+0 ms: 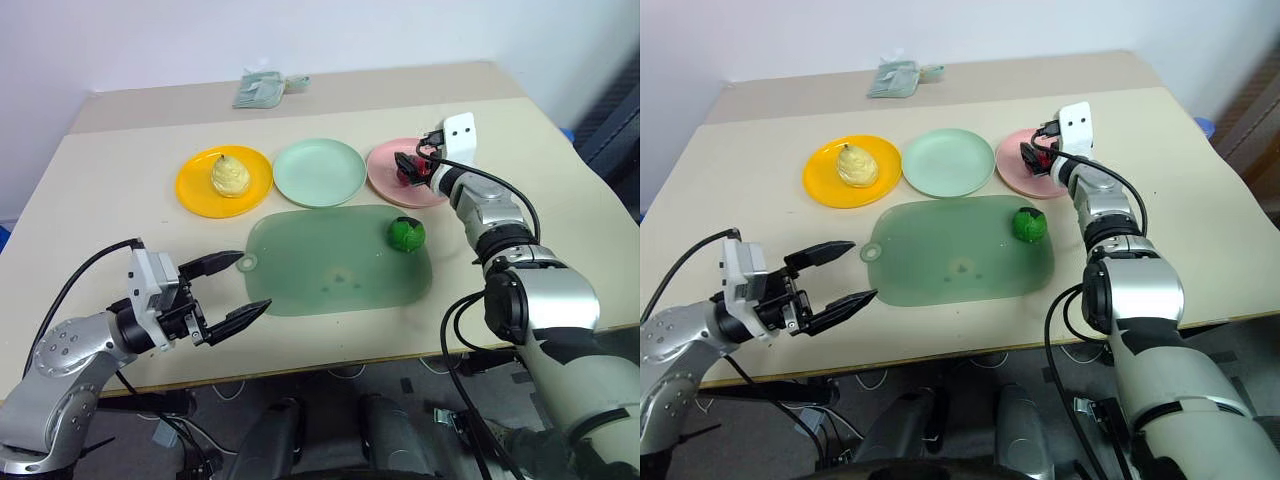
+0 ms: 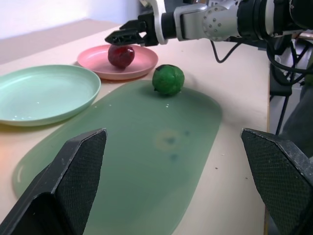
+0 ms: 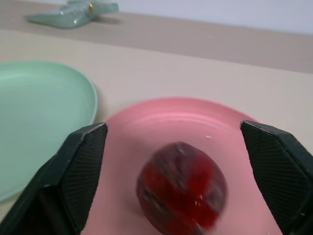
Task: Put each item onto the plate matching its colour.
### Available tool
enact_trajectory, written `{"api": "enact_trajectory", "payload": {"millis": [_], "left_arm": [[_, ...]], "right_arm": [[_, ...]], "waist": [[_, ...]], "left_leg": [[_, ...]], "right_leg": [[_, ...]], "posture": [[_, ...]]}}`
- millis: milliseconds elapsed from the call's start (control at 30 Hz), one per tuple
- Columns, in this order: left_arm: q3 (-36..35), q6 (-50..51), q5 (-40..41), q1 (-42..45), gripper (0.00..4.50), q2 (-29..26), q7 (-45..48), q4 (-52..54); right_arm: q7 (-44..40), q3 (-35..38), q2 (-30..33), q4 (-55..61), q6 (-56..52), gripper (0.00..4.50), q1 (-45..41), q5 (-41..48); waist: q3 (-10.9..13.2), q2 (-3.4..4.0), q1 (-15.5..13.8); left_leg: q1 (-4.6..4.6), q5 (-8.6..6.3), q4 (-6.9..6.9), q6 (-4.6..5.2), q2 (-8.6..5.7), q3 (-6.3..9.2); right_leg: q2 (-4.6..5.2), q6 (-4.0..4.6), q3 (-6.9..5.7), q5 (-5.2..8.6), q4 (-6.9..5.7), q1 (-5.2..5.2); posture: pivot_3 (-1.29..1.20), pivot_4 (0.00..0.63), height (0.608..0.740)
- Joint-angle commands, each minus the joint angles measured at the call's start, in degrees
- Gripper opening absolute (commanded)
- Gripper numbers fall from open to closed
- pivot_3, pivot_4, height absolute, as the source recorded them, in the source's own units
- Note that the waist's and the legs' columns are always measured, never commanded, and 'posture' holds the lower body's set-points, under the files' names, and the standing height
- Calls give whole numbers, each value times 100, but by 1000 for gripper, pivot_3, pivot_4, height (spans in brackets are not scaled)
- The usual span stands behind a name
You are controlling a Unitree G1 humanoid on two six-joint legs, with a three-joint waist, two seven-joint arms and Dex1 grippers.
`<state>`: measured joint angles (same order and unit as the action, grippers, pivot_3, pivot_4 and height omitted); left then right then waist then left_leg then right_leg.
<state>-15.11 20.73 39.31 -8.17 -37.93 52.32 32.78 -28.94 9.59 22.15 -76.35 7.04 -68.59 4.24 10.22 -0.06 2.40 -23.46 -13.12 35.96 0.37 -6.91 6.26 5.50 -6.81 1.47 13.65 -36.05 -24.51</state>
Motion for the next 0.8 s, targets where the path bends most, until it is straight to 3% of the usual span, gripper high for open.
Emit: {"api": "enact_trajectory", "payload": {"millis": [33, 133, 333, 467, 800], "left_arm": [[30, -115, 89, -6, 4500, -43, 167, 96], [71, -138, 47, 36, 4500, -93, 304, 9], [283, -118, 4, 458, 4500, -105, 525, -322], [375, -121, -18, 604, 4500, -114, 622, -436], [484, -117, -75, 813, 4500, -140, 761, -569]], "right_arm": [[-899, 184, 139, 598, 67, 4490, -86, 329], [-1454, 211, 178, 1134, -158, 4490, 200, 534], [-2360, -96, 322, 4231, -1375, 4490, 2141, 1075], [-2465, -233, 435, 5634, -2152, 4490, 2996, 1313], [-2438, -361, 705, 6905, -2981, 4490, 4128, 1497]], "waist": [[1, 1, 7], [1, 2, -1], [-1, 1, -147], [6, 13, -157], [3, 11, -174]], "left_leg": [[0, 0, 0, 0, 0, 0], [0, -6, 0, 10, 1, 0], [1, -14, 12, 23, 0, 7], [0, -15, 14, 25, -2, 3], [1, -15, 14, 25, 3, 4]], "right_leg": [[0, 0, 0, 0, 0, 0], [0, 0, 0, 0, -1, 0], [1, -1, -5, 0, -3, 6], [7, -1, -1, -1, -8, 2], [8, -1, -2, 0, -7, 3]], "posture": [[0, 150, 740], [0, 150, 740], [0, 150, 740], [0, 150, 740], [0, 150, 740]]}}
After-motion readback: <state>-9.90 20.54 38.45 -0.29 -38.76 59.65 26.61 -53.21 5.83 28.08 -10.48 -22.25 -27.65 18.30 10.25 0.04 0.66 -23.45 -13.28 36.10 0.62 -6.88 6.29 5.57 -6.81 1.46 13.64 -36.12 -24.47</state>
